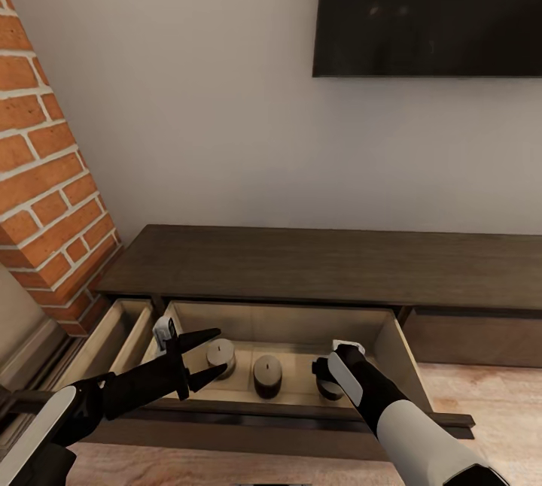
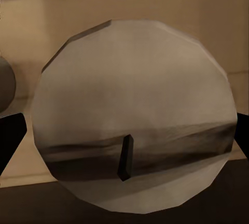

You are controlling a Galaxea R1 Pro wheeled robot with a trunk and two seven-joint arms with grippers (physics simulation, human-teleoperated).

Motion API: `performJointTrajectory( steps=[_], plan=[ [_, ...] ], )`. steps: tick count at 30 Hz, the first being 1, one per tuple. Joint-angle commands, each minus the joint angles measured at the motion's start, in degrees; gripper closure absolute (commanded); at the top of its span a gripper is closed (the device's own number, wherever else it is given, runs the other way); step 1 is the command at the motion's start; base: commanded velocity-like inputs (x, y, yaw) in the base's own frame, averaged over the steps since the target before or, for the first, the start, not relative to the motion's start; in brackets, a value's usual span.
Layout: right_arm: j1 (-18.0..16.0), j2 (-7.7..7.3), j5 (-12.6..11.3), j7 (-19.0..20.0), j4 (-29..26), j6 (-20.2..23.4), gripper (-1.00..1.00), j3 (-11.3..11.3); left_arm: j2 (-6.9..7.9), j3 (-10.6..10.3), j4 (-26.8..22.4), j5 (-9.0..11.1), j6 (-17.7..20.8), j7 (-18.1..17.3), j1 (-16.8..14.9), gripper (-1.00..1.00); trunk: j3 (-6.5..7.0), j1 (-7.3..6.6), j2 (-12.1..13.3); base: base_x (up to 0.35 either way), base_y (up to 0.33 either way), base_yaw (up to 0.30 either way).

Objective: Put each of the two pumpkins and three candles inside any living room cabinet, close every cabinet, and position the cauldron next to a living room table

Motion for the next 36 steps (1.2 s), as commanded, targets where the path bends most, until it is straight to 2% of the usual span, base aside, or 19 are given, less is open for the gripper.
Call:
performJointTrajectory(
  steps=[1, 23, 30, 34, 36],
  plan=[
    [0.0, -0.04, -0.6, -0.5, -0.1, 0.1, 1.0, 0.3, 0.03, 0.0, 0.0, 0.6, 0.0, 0.5, 0.0, -1.0, -0.05, -0.01, 0.0, 0.0, 0.0, 0.0],
    [0.0, -0.04, -0.6, -0.5, -0.1, 0.1, 1.0, 0.3, 0.03, -0.7, 0.0, 0.6, 0.0, 0.5, 0.0, -1.0, -0.05, -0.01, 0.0, 0.017, 0.0, 0.0],
    [0.0, -0.04, -0.6, -0.5, -0.1, 0.1, 1.0, 0.3, 0.03, -0.7, 0.0, 0.6, 0.0, 0.5, 0.0, -1.0, -1.6, 0.17, -0.1, 0.0, 0.0, 0.0],
    [0.0, -0.05, -0.6, -0.5, -0.1, 0.1, 1.0, 0.3, 0.03, -0.7, 0.0, 0.6, 0.0, 0.5, 0.0, -1.0, -1.6, 0.17, -0.1, 0.0, 0.0, 0.0],
    [0.0, -0.05, -0.6, -0.5, -0.1, 0.1, 1.0, 0.3, 0.03, -0.7, 0.0, 0.6, 0.0, 0.5, 0.0, -1.0, -2.04, 0.22, -0.1, 0.0, 0.0, 0.0]
  ],
)
